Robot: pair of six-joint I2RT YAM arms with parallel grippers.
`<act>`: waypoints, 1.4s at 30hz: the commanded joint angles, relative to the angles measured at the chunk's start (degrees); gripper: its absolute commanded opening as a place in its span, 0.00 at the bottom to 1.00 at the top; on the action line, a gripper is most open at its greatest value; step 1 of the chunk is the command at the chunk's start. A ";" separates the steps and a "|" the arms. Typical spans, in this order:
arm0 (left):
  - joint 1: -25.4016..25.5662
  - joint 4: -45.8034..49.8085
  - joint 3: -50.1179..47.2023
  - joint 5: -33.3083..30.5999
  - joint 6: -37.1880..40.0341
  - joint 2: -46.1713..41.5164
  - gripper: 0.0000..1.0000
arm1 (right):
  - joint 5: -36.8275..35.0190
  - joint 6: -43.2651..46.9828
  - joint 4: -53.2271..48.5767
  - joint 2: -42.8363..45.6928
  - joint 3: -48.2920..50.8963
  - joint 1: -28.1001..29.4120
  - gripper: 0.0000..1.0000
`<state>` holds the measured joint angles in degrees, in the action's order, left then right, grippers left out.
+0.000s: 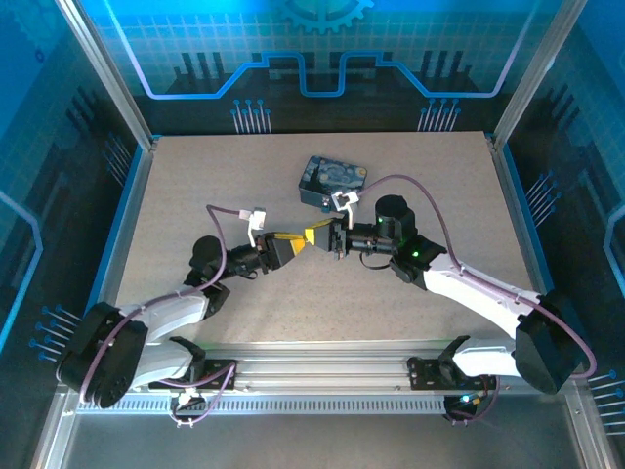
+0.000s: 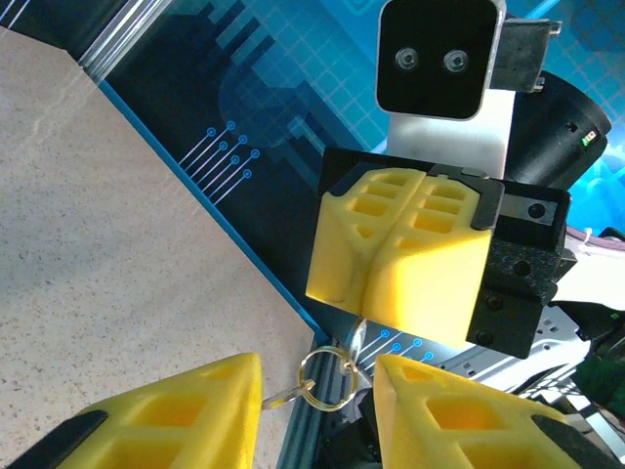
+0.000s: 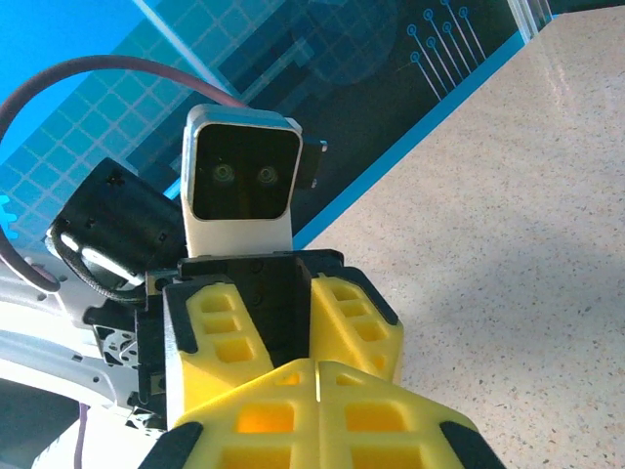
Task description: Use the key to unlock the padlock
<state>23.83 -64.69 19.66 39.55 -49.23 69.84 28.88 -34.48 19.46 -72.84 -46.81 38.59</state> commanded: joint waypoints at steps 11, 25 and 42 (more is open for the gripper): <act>-0.30 -7.39 0.56 2.11 -2.27 1.97 0.31 | -0.43 -0.63 2.67 -0.45 0.40 1.20 0.00; -0.41 -6.31 -0.18 2.31 -1.26 1.77 0.00 | -3.49 -2.39 1.27 -0.91 0.18 1.53 0.08; -1.42 49.98 -0.23 -15.39 23.49 -26.15 0.00 | -41.00 -1.64 -34.39 -11.75 -14.90 3.01 0.61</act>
<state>22.81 -28.64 18.46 28.97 -32.73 47.05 1.74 -36.42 -2.59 -78.56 -57.32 39.99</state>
